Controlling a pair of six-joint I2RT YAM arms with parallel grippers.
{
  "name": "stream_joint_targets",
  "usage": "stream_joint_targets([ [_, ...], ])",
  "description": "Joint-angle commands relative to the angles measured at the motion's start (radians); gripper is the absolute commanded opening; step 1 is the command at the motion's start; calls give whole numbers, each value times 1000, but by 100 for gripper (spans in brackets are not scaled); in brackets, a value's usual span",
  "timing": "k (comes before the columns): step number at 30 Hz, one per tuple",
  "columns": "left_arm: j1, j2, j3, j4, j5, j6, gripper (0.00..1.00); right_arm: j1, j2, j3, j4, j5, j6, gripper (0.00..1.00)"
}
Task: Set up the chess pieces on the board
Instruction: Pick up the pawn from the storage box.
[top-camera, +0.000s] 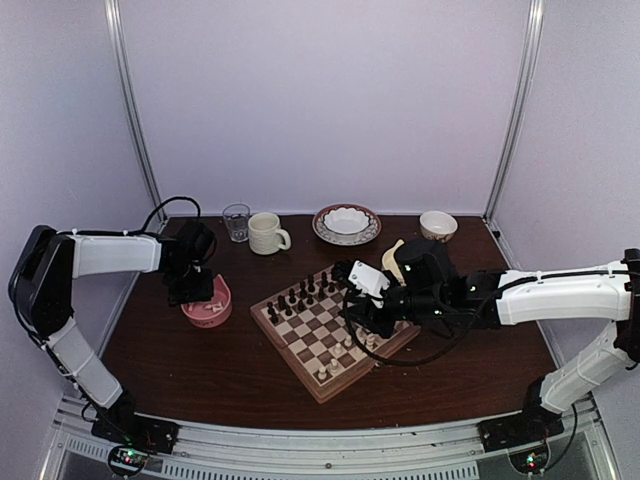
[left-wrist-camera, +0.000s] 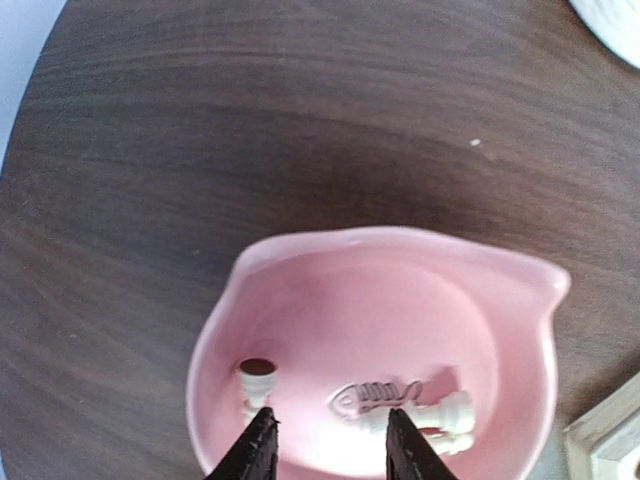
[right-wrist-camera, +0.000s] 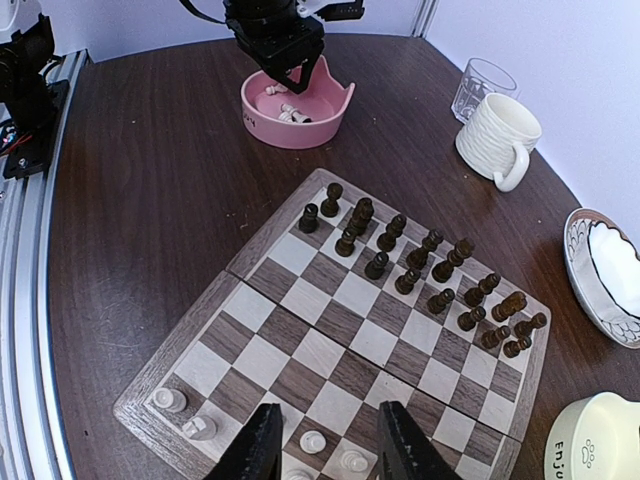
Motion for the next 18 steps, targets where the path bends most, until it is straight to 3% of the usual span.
stream_joint_targets([
  [1,9,-5,2,-59,-73,-6,38,-3,-23,-11,19,-7,0,36],
  [13,11,85,6,-65,-76,-10,37,-4,-30,-10,20,-26,5,36],
  [18,14,100,-6,-60,-70,-15,31,-3,-27,-18,22,-24,7,36],
])
